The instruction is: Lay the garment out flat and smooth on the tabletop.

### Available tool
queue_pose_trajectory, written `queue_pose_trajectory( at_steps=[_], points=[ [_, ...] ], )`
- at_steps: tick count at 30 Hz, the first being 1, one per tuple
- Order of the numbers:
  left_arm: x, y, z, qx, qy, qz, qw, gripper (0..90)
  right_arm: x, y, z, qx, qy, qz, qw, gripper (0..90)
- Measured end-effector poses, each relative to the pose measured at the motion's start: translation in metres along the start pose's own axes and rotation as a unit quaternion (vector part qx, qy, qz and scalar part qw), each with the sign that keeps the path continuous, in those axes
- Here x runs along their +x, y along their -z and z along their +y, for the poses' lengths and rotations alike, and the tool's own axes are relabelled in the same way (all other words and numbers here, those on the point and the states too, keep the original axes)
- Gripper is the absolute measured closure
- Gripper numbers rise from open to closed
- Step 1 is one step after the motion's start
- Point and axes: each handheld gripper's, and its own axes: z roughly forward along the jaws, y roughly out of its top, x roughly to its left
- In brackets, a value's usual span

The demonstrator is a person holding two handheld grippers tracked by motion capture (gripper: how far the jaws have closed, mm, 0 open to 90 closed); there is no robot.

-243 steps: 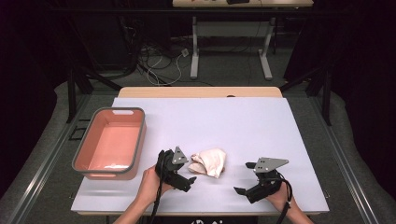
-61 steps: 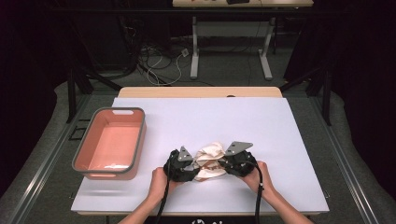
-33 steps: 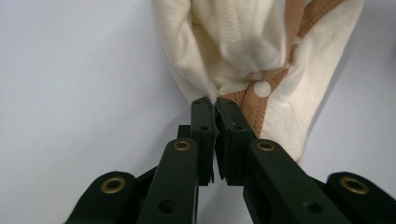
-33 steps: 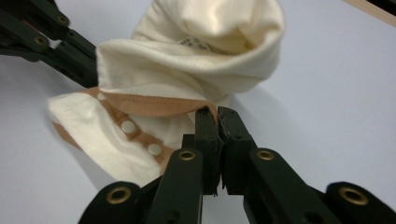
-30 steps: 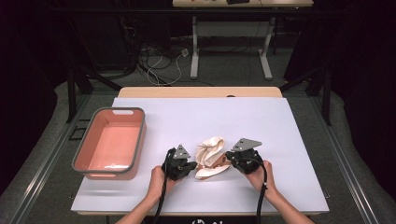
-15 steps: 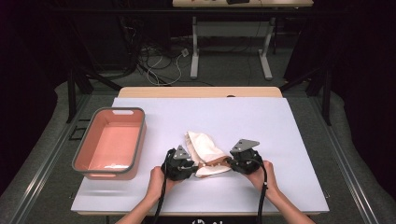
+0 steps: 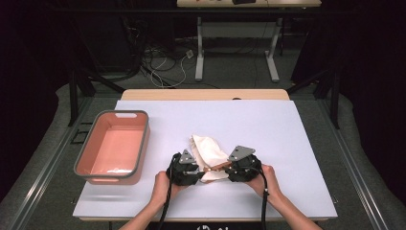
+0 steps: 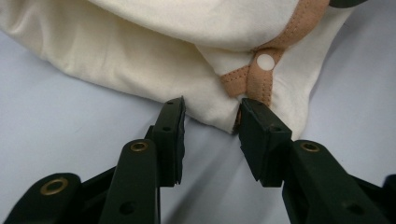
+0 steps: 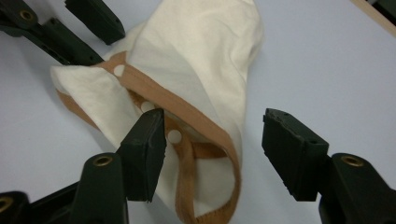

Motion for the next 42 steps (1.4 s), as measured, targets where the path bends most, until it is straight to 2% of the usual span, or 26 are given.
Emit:
queue_pose_trajectory(
  at_steps=[1,2,3,4,5,8,9,10,11,12,13,14,17,20,21,22,23,24,26,27,28,33,37,42],
  points=[
    [0.0,0.0,0.0,-0.001,-0.001,0.001,1.0,58.8,0.002,-0.001,0.002,-0.004,0.004,0.002,1.0,39.6],
    [-0.001,-0.002,0.0,-0.002,-0.006,0.013,0.9999,54.4,0.006,-0.001,0.007,-0.005,0.016,0.004,0.9998,40.8],
    [-0.001,-0.002,0.0,-0.002,-0.006,0.013,0.9999,52.3,0.006,-0.001,0.007,-0.005,0.016,0.004,0.9998,40.8],
    [-0.002,-0.002,0.0,-0.002,-0.009,0.018,0.9998,52.3,0.008,-0.002,0.009,-0.007,0.024,0.006,0.9997,42.3],
    [-0.003,-0.003,0.0,-0.003,-0.01,0.024,0.9997,50.5,0.013,-0.004,0.013,-0.005,0.038,-0.002,0.9993,47.5],
    [-0.004,-0.004,0.001,-0.003,-0.013,0.029,0.9995,50.1,0.018,-0.007,0.016,0.001,0.051,-0.003,0.9987,52.5],
    [-0.004,-0.005,0.001,-0.006,-0.019,0.032,0.9993,51.0,0.023,-0.011,0.02,0.01,0.07,-0.012,0.9974,57.4],
    [-0.004,-0.005,0.001,-0.006,-0.019,0.032,0.9993,56.4,0.025,-0.013,0.022,0.012,0.076,-0.015,0.997,61.5],
    [-0.003,-0.005,0.0,-0.011,-0.02,0.028,0.9993,56.4,0.025,-0.013,0.022,0.012,0.076,-0.015,0.997,61.5],
    [-0.003,-0.006,0.0,-0.015,-0.019,0.024,0.9994,61.5,0.025,-0.015,0.023,0.012,0.076,-0.014,0.997,66.2],
    [-0.002,-0.006,0.0,-0.018,-0.018,0.022,0.9994,67.5,0.026,-0.017,0.025,0.013,0.073,-0.01,0.9972,74.5],
    [-0.002,-0.007,0.0,-0.02,-0.018,0.019,0.9995,67.5,0.026,-0.017,0.025,0.013,0.073,-0.01,0.9972,74.5],
    [-0.003,-0.007,0.0,-0.022,-0.022,0.012,0.9994,77.5,0.022,-0.018,0.026,0.014,0.054,-0.001,0.9985,83.8],
    [-0.004,-0.007,-0.001,-0.027,-0.026,0.013,0.9992,83.0,0.011,-0.016,0.023,0.0,0.019,0.007,0.9998,88.5],
    [-0.004,-0.007,-0.001,-0.027,-0.026,0.013,0.9992,84.5,0.002,-0.013,0.02,-0.014,-0.01,0.012,0.9998,88.8],
    [-0.004,-0.006,-0.001,-0.026,-0.028,0.013,0.9992,85.0,-0.002,-0.011,0.018,-0.019,-0.024,0.015,0.9994,88.9],
    [-0.004,-0.006,-0.001,-0.026,-0.028,0.013,0.9992,85.3,-0.002,-0.011,0.018,-0.019,-0.024,0.015,0.9994,88.9],
    [-0.004,-0.006,-0.001,-0.026,-0.028,0.012,0.9992,85.3,-0.007,-0.008,0.017,-0.026,-0.037,0.016,0.9989,88.9],
    [-0.003,-0.004,-0.001,-0.024,-0.032,0.012,0.9991,85.6,-0.015,-0.004,0.014,-0.039,-0.06,0.02,0.9972,88.9],
    [-0.004,-0.003,-0.001,-0.025,-0.035,0.014,0.999,85.7,-0.024,0.001,0.01,-0.047,-0.079,0.013,0.9957,88.9],
    [-0.004,-0.002,-0.001,-0.027,-0.039,0.015,0.9988,85.7,-0.028,0.002,0.008,-0.051,-0.086,0.012,0.9949,88.9],
    [-0.006,0.004,-0.001,-0.029,-0.05,0.013,0.9983,85.7,-0.038,0.004,-0.002,-0.05,-0.104,-0.004,0.9933,88.9],
    [-0.006,0.007,-0.002,-0.028,-0.052,0.013,0.9982,85.7,-0.042,0.003,-0.006,-0.048,-0.106,-0.01,0.9932,88.8],
    [-0.006,0.011,-0.002,-0.025,-0.055,0.012,0.9981,85.7,-0.046,-0.001,-0.012,-0.032,-0.112,-0.017,0.9931,88.7]
  ],
)
